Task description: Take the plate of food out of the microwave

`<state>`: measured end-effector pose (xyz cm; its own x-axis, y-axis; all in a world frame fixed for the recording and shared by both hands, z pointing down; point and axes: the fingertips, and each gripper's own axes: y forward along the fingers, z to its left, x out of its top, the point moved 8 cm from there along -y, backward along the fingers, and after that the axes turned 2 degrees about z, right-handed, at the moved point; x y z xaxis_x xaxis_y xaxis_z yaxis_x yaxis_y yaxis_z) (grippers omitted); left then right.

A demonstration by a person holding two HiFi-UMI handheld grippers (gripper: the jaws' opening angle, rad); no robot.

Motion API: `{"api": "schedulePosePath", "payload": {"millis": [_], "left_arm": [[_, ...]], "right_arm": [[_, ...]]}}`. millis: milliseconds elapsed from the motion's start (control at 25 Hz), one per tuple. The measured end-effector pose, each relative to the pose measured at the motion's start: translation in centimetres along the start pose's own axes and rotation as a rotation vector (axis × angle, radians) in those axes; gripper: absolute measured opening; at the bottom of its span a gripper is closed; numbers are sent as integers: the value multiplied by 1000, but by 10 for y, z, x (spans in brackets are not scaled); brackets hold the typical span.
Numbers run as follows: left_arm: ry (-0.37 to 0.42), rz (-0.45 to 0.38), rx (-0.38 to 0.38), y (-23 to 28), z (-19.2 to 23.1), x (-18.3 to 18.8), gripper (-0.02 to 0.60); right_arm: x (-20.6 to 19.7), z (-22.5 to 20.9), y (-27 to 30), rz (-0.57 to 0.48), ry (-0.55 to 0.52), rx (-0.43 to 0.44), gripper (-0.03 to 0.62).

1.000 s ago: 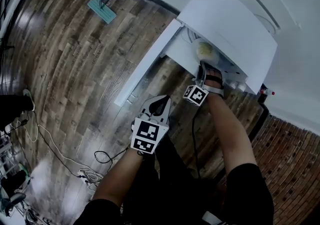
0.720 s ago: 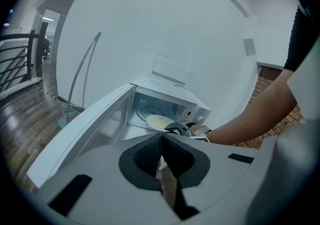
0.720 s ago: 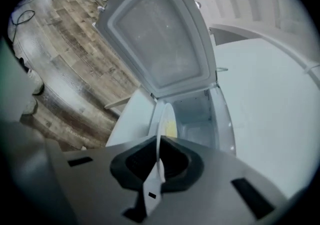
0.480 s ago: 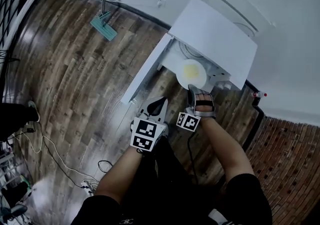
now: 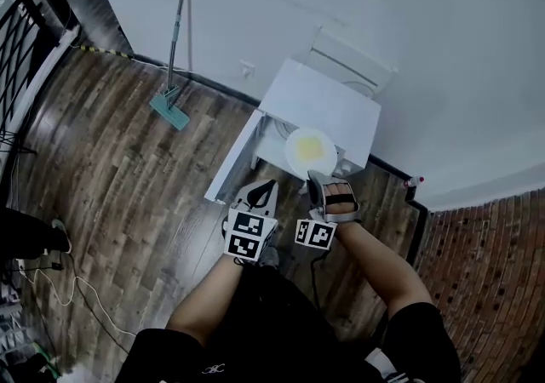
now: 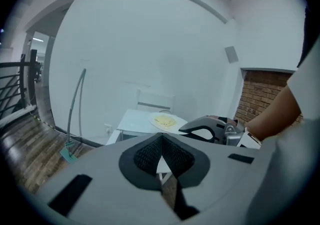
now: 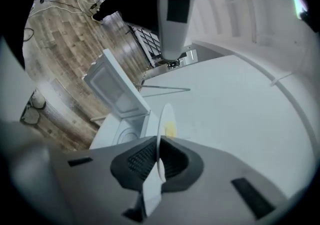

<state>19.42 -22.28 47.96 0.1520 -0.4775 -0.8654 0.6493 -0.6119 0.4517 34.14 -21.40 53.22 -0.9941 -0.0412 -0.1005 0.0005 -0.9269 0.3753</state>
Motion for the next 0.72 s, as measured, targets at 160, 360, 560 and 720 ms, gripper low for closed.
{"api": "schedulePosePath", "payload": {"millis": [160,360,560,720], "left_arm": [[31,-49,1,-18,-22,41,-9],[76,-90,-18,-31,-42,91,-9],[104,-129,-18,-44,-66,130,-9],[155,-160,-14,-45,-75,157,-9]], "right_arm": [[-1,-55,-31,-10,-2,-48,23],[-5,-121,-54,4,11,-109,23],[-18,-172,-74,17,44,-155,23],[-22,-201,-81,19,58,-193,23]]}}
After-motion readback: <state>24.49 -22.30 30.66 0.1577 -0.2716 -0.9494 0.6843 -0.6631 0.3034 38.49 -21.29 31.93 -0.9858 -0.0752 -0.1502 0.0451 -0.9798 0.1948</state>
